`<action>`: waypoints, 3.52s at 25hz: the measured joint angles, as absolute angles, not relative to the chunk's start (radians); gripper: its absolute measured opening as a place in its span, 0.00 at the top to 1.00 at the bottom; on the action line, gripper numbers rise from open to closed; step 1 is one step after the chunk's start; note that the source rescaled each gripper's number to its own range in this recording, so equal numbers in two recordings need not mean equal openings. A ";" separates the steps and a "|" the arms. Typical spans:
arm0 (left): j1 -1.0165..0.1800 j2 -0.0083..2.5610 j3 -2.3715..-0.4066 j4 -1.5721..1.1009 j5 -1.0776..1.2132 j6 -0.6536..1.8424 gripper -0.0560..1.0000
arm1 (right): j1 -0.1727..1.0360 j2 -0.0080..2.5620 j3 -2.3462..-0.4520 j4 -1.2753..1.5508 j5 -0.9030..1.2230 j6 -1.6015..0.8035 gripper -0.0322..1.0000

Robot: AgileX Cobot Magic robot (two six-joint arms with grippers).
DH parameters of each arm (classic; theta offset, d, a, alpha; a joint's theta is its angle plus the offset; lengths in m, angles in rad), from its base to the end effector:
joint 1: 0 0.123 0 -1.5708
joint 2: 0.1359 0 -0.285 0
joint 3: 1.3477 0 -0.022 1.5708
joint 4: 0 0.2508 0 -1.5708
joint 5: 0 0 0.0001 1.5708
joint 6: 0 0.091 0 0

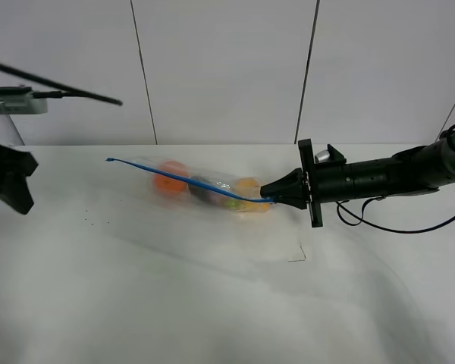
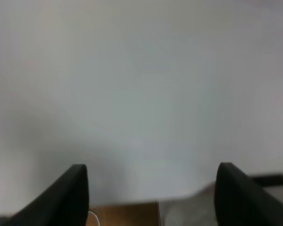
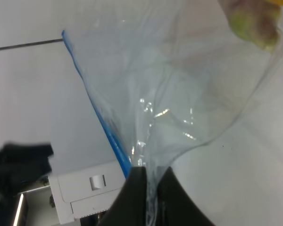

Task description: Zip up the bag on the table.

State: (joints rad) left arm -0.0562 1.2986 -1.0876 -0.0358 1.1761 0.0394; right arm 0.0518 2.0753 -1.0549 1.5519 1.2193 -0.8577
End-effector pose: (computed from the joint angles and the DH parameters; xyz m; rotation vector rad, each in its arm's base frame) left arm 0.2366 -0.0163 0.3086 0.1239 2.8679 -0.0534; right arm 0.3497 0.1037 0.1370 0.2359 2.4596 1.8361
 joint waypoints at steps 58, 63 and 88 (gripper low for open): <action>-0.056 -0.003 -0.497 -0.046 1.059 0.046 0.15 | -0.052 1.980 -1.330 0.793 1.116 -0.435 0.09; -0.056 -0.003 -0.497 -0.046 1.058 0.046 0.15 | -0.014 1.916 -1.581 0.314 1.124 -0.150 0.09; -0.056 -0.003 -0.497 -0.046 1.058 0.046 0.15 | -0.017 1.004 -0.703 0.098 1.184 -0.056 0.09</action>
